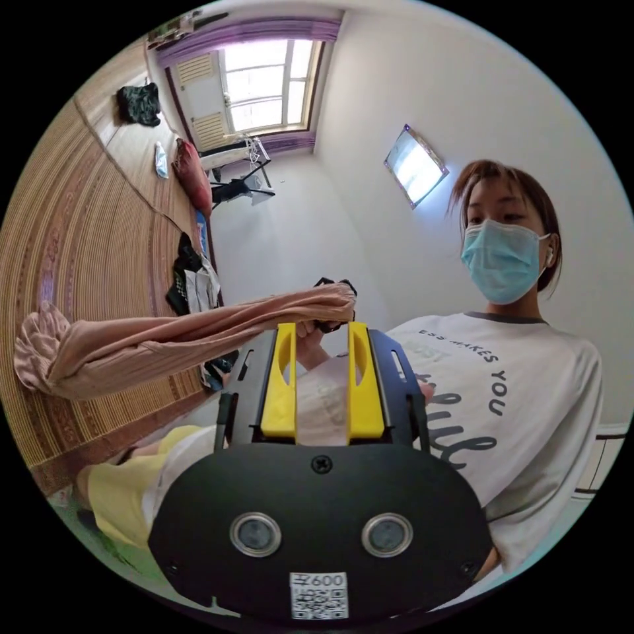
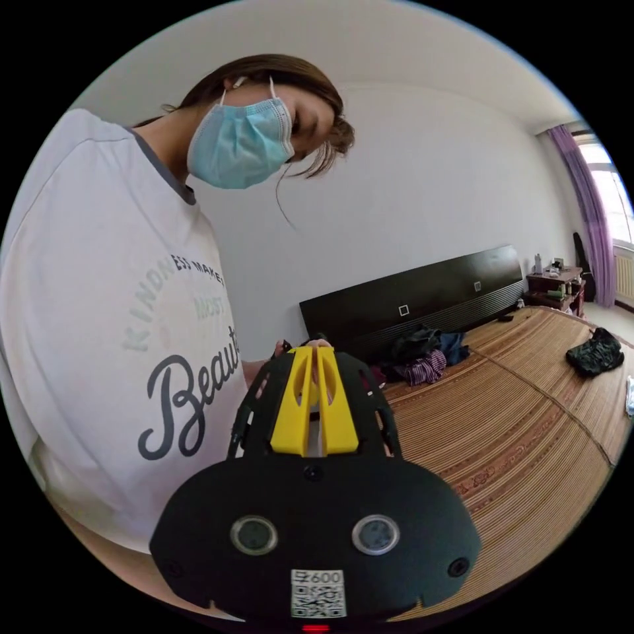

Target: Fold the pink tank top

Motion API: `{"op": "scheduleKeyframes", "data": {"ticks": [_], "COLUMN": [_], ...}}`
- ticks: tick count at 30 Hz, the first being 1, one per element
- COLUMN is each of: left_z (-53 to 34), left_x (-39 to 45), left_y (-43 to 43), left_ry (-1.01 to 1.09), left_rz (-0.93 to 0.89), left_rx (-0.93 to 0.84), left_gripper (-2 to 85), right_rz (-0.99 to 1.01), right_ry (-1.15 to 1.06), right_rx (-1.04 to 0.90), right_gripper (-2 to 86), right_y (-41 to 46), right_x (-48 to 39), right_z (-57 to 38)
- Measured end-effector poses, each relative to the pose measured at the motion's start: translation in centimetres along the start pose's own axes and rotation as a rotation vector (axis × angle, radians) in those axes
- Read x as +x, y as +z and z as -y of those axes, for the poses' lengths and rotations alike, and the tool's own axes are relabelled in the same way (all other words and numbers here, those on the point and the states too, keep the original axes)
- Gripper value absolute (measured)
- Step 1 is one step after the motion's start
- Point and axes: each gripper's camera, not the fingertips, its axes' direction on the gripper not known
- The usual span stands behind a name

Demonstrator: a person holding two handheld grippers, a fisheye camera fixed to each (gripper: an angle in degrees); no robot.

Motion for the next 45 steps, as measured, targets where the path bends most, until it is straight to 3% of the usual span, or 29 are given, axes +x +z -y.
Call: {"op": "scheduleKeyframes", "data": {"ticks": [9,14,18,26,34,39,45], "left_z": [1.2,1.4,0.9,0.5,-1.6,-4.1,-5.0], "left_x": [1.6,2.6,2.6,4.4,5.1,5.9,3.4], "left_y": [-0.7,-0.2,-0.6,2.6,6.2,7.5,9.2], "left_ry": [0.009,0.042,0.062,0.129,0.252,0.424,0.465], "left_rz": [-0.07,-0.017,-0.03,0.19,0.398,0.503,0.545], "left_rx": [0.103,0.138,0.281,0.146,0.085,0.207,0.18], "left_gripper": [11.2,10.6,8.5,6.2,7.9,7.5,7.8], "right_rz": [-0.016,-0.02,-0.012,0.014,0.058,0.058,0.08], "right_ry": [-0.019,-0.009,-0.06,-0.065,0.104,0.137,0.141], "right_rx": [-0.014,-0.008,-0.077,-0.087,-0.009,-0.001,-0.022], "right_gripper": [-0.8,-0.8,-0.8,-0.8,-0.9,-0.9,-0.9], "right_y": [0.5,0.8,2.4,3.1,2.2,2.0,2.3], "right_x": [-0.4,-0.3,-1.0,-0.4,3.5,4.8,5.6], "right_z": [0.4,0.3,0.7,1.9,2.9,3.8,5.0]}}
